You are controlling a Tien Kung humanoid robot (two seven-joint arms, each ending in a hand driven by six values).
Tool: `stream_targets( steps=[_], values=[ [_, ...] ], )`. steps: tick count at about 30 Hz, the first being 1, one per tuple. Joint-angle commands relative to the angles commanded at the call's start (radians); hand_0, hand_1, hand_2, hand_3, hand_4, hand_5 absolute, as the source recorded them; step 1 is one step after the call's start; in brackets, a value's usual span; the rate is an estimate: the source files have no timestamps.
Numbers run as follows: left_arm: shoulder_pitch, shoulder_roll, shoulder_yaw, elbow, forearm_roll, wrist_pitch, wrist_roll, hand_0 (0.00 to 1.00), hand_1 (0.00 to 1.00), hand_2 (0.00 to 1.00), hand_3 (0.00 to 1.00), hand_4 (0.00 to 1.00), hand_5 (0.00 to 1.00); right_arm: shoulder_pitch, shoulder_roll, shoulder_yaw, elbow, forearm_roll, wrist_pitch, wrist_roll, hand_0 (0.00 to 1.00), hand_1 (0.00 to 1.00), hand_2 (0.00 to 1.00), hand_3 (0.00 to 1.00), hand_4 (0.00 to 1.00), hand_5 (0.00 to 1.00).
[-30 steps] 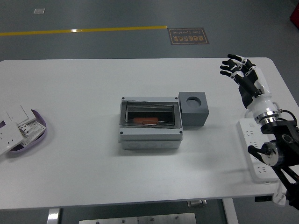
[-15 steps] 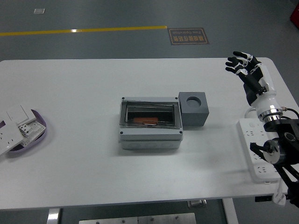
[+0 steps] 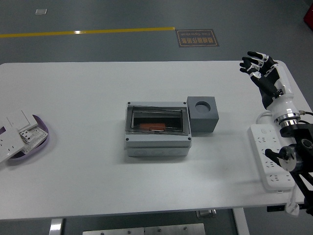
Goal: Pick up the cylinder from the cube,place it in the box,flap close box
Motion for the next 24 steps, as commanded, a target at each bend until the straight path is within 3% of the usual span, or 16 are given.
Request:
stream_targets(
  steps=[24],
  values=[
    [-0.003, 0.004, 0.007, 0.000, -0.009, -0.002, 0.001, 0.592, 0.628, 0.619, 0.638, 0.699, 0.217, -0.007, 0.009, 0.013, -0.006, -0.009, 0.000, -0.009, 0.686, 0.631, 0.634, 0.625, 0.750, 0.160]
  ],
)
